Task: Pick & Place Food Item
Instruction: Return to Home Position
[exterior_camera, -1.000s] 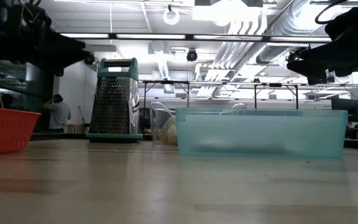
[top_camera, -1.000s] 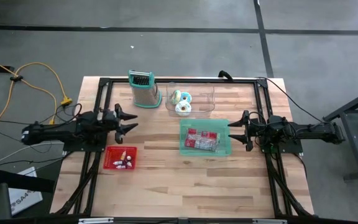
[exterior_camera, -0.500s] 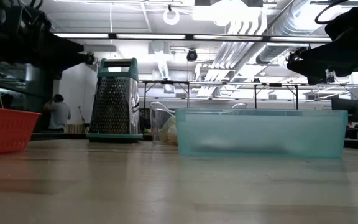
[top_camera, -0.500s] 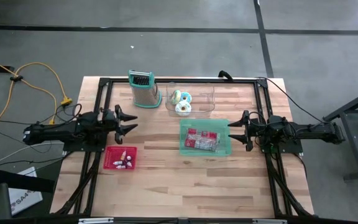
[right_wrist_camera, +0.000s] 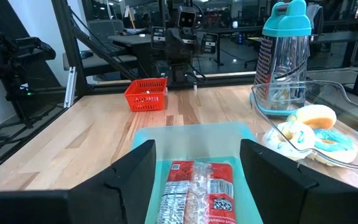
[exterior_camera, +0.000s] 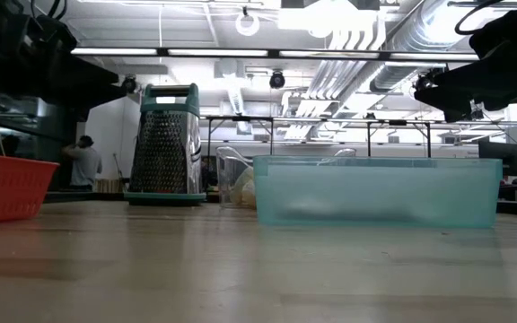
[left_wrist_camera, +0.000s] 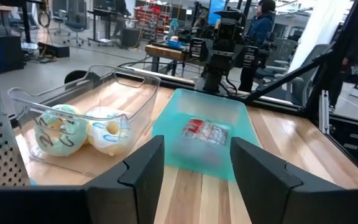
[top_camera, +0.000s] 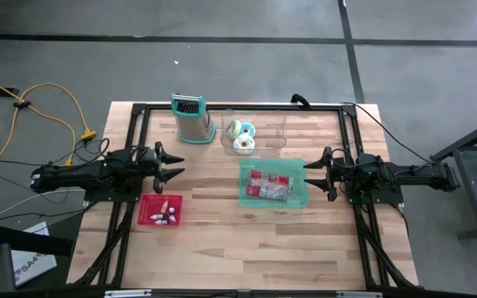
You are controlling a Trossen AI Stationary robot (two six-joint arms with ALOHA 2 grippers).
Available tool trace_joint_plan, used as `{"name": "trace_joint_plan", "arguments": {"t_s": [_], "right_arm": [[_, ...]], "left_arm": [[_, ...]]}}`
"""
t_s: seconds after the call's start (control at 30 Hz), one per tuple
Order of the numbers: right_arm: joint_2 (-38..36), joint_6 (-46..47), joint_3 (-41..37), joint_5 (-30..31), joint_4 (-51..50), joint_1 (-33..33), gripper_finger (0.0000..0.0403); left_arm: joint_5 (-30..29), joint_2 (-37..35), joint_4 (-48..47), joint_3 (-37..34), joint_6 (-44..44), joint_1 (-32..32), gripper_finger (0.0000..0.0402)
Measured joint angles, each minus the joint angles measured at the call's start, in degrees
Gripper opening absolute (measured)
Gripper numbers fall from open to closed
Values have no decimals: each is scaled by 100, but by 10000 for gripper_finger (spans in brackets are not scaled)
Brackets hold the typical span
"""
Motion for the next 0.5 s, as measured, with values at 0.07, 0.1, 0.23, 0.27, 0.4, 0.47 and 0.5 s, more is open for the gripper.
{"name": "trace_joint_plan", "arguments": {"t_s": [0.07,0.1,0.23,0.27,0.4,0.47,0.5], "right_arm": [[0,0,0,-2,0,2,223],[0,0,2,-2,2,2,223],[0,0,1,-1,1,2,223],[0,0,1,-1,0,1,223],[0,0,1,-1,0,1,223],[0,0,2,-2,0,2,223],[0,0,1,-2,1,1,223]], "left_arm": [[74,0,-12,-2,40,0,179],[83,0,-16,-2,56,0,179],[89,0,-20,-2,61,0,179],[89,0,-20,-2,60,0,179],[89,0,-23,-2,58,0,179],[89,0,-23,-2,56,0,179],[89,0,-23,-2,56,0,179]]}}
